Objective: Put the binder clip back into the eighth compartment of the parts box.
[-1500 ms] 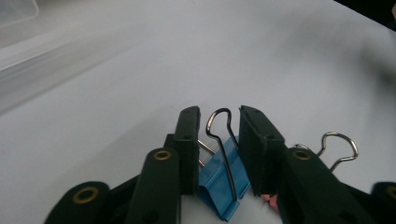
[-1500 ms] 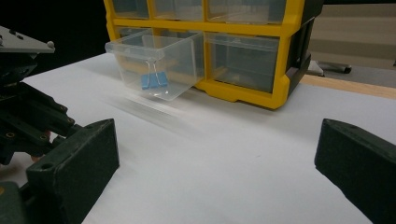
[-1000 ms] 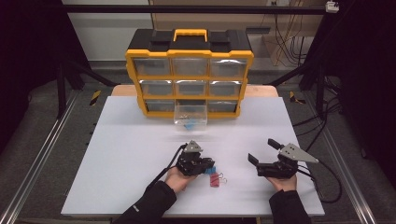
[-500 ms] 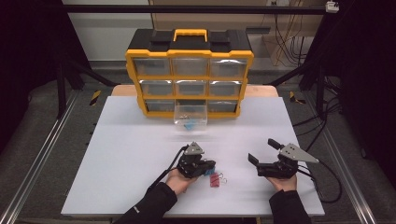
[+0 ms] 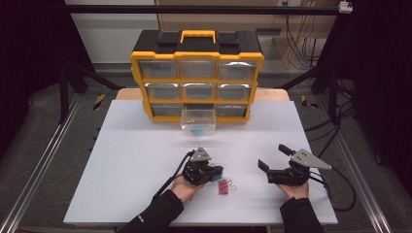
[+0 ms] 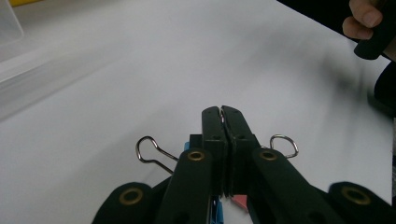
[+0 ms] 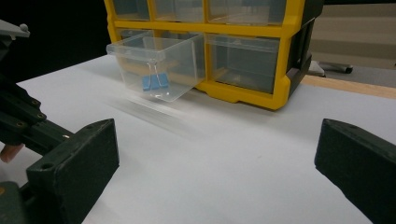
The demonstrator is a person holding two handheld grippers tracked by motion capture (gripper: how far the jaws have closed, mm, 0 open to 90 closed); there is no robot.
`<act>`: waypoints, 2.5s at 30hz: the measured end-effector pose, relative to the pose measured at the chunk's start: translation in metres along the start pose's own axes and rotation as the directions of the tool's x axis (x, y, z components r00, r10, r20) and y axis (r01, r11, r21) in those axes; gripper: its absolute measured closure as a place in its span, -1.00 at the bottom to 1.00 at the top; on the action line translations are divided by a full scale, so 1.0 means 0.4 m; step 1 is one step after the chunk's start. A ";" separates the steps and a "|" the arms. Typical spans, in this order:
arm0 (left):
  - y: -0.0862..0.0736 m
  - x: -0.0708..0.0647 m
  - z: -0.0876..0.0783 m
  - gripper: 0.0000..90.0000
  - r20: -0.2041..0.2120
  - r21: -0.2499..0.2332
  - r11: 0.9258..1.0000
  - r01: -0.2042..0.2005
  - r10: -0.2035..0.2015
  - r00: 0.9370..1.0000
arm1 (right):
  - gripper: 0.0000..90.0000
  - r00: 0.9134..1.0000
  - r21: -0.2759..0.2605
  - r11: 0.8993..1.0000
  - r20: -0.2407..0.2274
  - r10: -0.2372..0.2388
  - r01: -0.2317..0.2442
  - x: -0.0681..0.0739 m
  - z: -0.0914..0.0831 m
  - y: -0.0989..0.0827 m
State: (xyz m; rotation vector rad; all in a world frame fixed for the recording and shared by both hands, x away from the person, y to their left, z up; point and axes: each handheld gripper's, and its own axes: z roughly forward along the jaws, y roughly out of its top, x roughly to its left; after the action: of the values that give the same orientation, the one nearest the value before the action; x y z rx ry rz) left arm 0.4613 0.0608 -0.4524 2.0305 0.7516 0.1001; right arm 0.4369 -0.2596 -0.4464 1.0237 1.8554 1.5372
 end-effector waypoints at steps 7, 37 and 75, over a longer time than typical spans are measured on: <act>0.017 0.005 -0.036 0.96 -0.018 -0.031 1.000 -0.002 0.001 1.000 | -0.99 1.000 0.004 1.000 0.002 0.011 -0.011 0.002 -0.002 0.001; 0.116 0.076 -0.184 0.96 -0.093 -0.165 0.986 -0.005 -0.010 0.996 | -0.99 1.000 0.003 1.000 0.002 0.002 -0.002 0.000 0.001 0.000; 0.287 0.169 -0.193 0.96 -0.214 -0.175 0.982 -0.068 0.030 0.976 | -0.99 1.000 0.009 1.000 0.003 0.000 0.000 0.001 0.003 -0.002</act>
State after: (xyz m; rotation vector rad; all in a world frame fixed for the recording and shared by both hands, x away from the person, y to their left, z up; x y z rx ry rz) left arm 0.5425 0.1127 -0.3324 1.8828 0.7928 0.4036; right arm 0.4375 -0.2587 -0.4474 1.0298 1.8618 1.5275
